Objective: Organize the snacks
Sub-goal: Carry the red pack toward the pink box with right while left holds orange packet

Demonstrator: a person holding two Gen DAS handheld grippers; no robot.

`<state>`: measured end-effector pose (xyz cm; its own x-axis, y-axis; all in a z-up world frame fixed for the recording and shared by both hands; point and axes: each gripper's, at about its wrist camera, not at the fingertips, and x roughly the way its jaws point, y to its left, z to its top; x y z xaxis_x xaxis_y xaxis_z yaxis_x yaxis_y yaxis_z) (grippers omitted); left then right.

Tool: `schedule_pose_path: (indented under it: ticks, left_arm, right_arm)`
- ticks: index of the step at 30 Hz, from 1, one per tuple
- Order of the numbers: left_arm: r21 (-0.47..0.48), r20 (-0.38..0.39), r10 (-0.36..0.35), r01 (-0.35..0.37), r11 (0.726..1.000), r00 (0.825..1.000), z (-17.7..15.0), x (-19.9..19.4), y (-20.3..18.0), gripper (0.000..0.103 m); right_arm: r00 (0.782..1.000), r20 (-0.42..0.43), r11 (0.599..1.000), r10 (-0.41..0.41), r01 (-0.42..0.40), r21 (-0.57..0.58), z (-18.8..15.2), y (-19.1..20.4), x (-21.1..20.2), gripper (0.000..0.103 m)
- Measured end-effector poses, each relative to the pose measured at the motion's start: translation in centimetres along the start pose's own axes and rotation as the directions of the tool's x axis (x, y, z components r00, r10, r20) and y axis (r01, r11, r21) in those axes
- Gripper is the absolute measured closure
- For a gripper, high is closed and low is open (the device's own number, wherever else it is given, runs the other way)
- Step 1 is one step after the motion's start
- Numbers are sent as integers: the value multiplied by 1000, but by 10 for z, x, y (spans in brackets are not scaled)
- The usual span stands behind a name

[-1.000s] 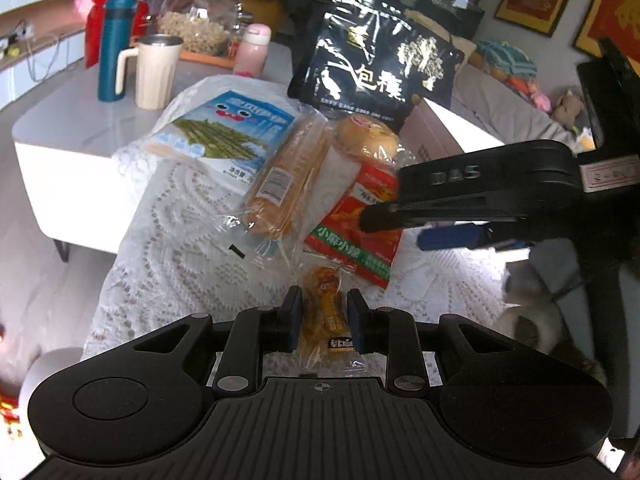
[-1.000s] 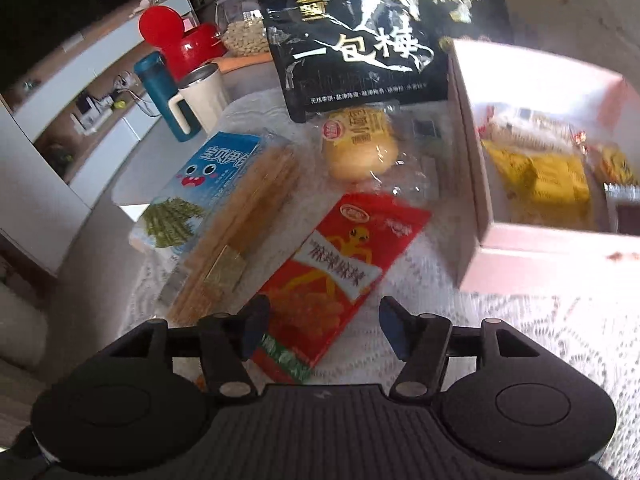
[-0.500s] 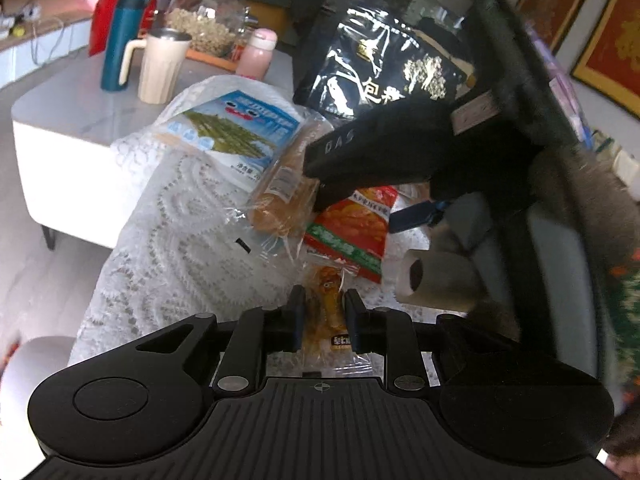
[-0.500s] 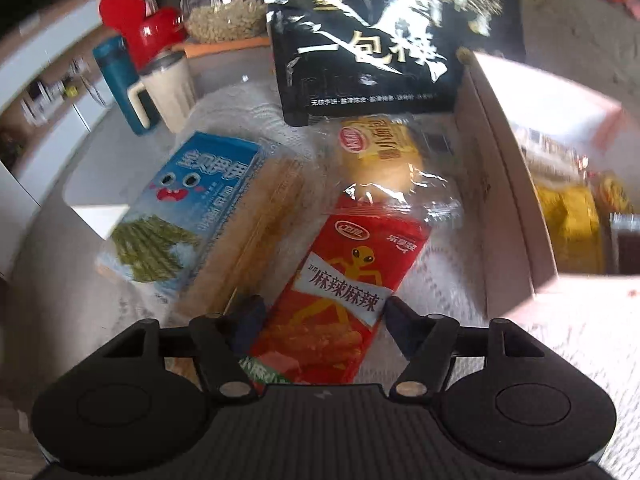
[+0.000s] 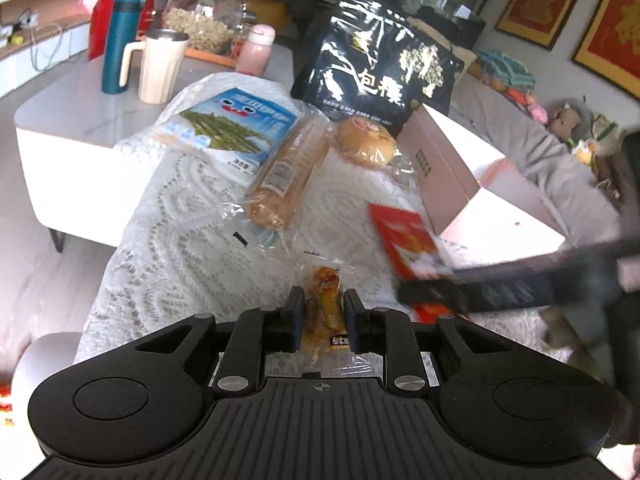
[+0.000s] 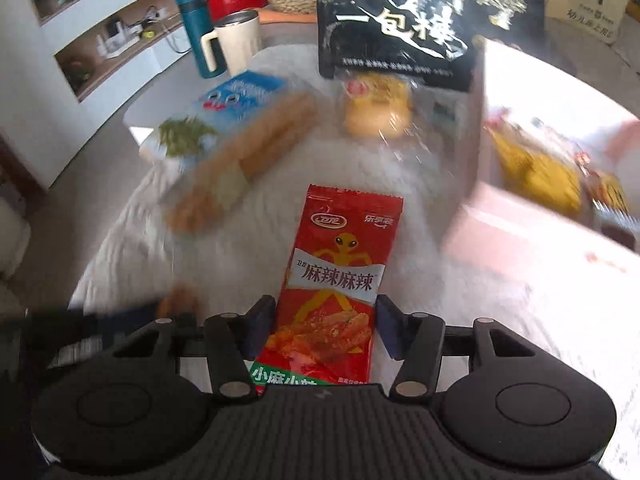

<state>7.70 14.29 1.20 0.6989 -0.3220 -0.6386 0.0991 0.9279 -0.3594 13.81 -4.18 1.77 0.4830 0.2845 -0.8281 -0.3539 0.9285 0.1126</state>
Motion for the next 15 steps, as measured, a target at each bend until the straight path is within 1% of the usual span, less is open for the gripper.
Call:
schedule_pose_path:
  ticks: [4, 10, 12, 15]
  left_arm:
    - [71, -15, 34, -33, 997, 999, 0, 4, -17, 78]
    - [198, -52, 82, -70, 978, 995, -1, 10, -40, 77]
    - [205, -59, 92, -78, 976, 994, -1, 11, -41, 77]
    - [192, -73, 104, -89, 977, 992, 2, 12, -42, 77]
  right_arm:
    - [1000, 23, 1000, 11, -11, -9, -28, -18, -18, 49]
    - [998, 59, 998, -32, 35, -46, -59, -30, -37, 49]
    - [996, 71, 997, -53, 57, -46, -68, -37, -42, 49]
    - [994, 84, 997, -76, 79, -26, -79, -53, -53, 49]
